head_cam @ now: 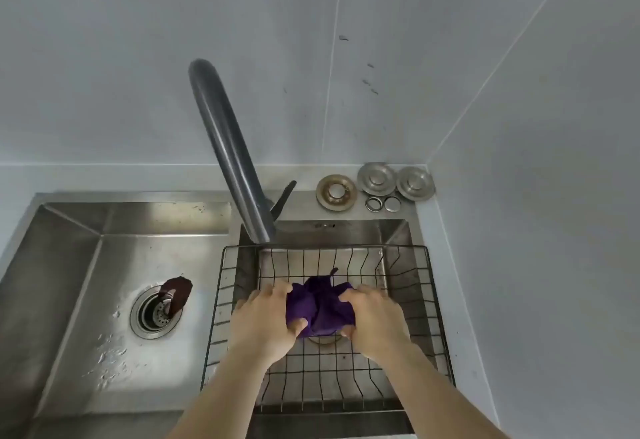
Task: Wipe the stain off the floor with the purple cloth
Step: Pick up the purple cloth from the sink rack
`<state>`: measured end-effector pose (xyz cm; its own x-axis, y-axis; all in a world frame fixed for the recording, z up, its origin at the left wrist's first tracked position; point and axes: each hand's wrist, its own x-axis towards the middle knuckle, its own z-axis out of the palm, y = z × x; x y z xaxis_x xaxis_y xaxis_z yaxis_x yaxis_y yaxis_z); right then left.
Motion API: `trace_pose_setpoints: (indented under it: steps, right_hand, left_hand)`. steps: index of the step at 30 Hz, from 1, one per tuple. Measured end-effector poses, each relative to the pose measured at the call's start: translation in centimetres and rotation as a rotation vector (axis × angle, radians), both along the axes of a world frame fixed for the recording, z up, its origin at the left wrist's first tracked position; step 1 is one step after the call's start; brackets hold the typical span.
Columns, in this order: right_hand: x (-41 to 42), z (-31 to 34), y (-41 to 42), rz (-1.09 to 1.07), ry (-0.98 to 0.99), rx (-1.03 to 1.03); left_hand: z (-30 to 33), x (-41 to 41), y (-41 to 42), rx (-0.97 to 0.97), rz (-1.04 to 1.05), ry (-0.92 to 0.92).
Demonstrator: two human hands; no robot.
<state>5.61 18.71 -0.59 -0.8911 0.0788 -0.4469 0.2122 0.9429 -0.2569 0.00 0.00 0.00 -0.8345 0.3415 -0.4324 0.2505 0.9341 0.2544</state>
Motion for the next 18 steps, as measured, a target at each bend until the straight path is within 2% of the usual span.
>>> trace_pose_setpoints:
  steps: [4,10,18]
  right_hand:
    - [-0.2,-1.5,-0.1,-0.019,-0.024,0.062]
    - [0.4,-1.6,-0.6,-0.095,0.042,0.056]
    - [3.2,5.9,-1.0,-0.237,0.307,0.059]
  left_hand:
    - [-1.5,-0.2,0.5,-0.026,0.048,0.043]
    - [-1.6,-0.3,-0.2,0.049,0.048,0.124]
    - [5.5,0.3,-5.4,0.144,0.157,0.307]
